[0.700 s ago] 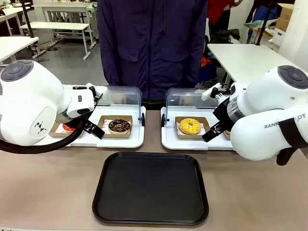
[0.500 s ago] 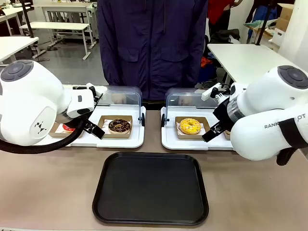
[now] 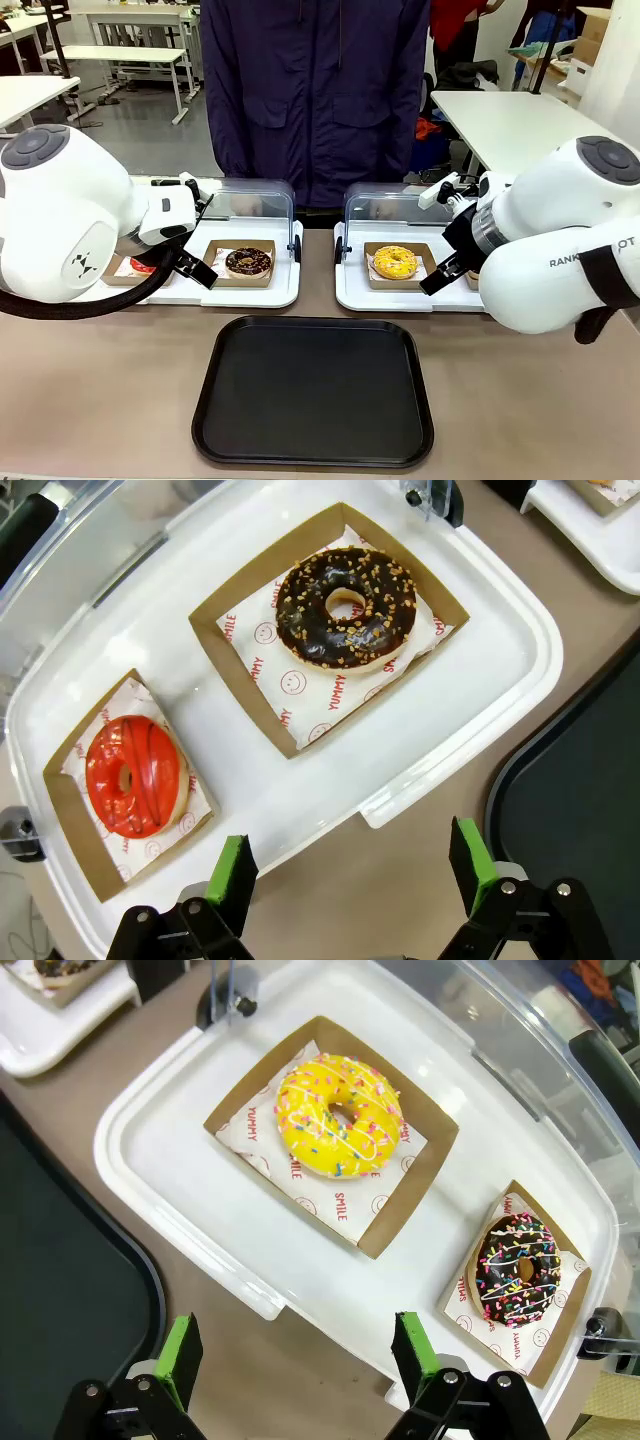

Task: Move the first donut from the left to the tray.
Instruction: Pick up the Paper togo box containing the Donut indicated by the person and place it on the Handle tray.

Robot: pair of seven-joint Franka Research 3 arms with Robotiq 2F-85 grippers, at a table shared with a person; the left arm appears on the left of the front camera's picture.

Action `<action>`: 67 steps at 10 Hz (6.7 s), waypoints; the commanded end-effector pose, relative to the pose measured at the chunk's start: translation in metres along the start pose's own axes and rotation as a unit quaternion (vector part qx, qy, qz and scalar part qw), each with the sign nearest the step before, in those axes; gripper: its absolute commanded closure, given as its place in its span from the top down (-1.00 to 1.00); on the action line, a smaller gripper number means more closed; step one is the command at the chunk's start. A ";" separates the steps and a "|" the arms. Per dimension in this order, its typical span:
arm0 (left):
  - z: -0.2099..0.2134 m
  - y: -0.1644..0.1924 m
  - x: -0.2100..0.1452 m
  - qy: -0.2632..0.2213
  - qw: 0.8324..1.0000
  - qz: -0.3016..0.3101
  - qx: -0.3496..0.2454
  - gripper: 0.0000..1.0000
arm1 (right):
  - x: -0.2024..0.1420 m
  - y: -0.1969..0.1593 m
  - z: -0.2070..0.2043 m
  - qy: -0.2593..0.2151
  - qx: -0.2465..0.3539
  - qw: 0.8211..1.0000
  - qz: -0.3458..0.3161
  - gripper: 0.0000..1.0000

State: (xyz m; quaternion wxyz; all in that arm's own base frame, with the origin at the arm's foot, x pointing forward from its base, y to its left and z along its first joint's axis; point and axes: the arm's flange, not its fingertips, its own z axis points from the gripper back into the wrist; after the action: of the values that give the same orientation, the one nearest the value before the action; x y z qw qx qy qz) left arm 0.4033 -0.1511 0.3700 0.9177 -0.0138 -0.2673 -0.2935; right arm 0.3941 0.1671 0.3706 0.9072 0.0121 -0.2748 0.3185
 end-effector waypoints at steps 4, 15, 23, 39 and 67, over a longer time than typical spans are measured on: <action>0.045 0.021 0.038 0.003 0.999 -0.028 -0.032 1.00 | 0.039 -0.025 0.050 -0.026 0.006 1.000 -0.006 1.00; 0.181 0.260 -0.031 -0.195 0.928 -0.165 -0.272 1.00 | -0.064 -0.254 0.181 -0.205 0.145 0.967 0.042 1.00; 0.167 0.295 -0.088 -0.295 0.902 -0.160 -0.270 1.00 | -0.091 -0.276 0.178 -0.264 0.167 0.950 0.029 1.00; 0.161 0.301 -0.099 -0.274 0.913 -0.142 -0.266 1.00 | -0.094 -0.274 0.178 -0.250 0.167 0.954 0.004 1.00; 0.161 0.301 -0.099 -0.274 0.913 -0.142 -0.266 1.00 | -0.094 -0.274 0.178 -0.250 0.167 0.954 0.004 1.00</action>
State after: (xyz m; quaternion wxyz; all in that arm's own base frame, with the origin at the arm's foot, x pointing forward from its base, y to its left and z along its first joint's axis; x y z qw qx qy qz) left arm 0.4232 0.1809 0.4967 0.7219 -0.2979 -0.4183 -0.4639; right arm 0.4026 -0.1398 0.5153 0.8008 0.2392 -0.4247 0.3480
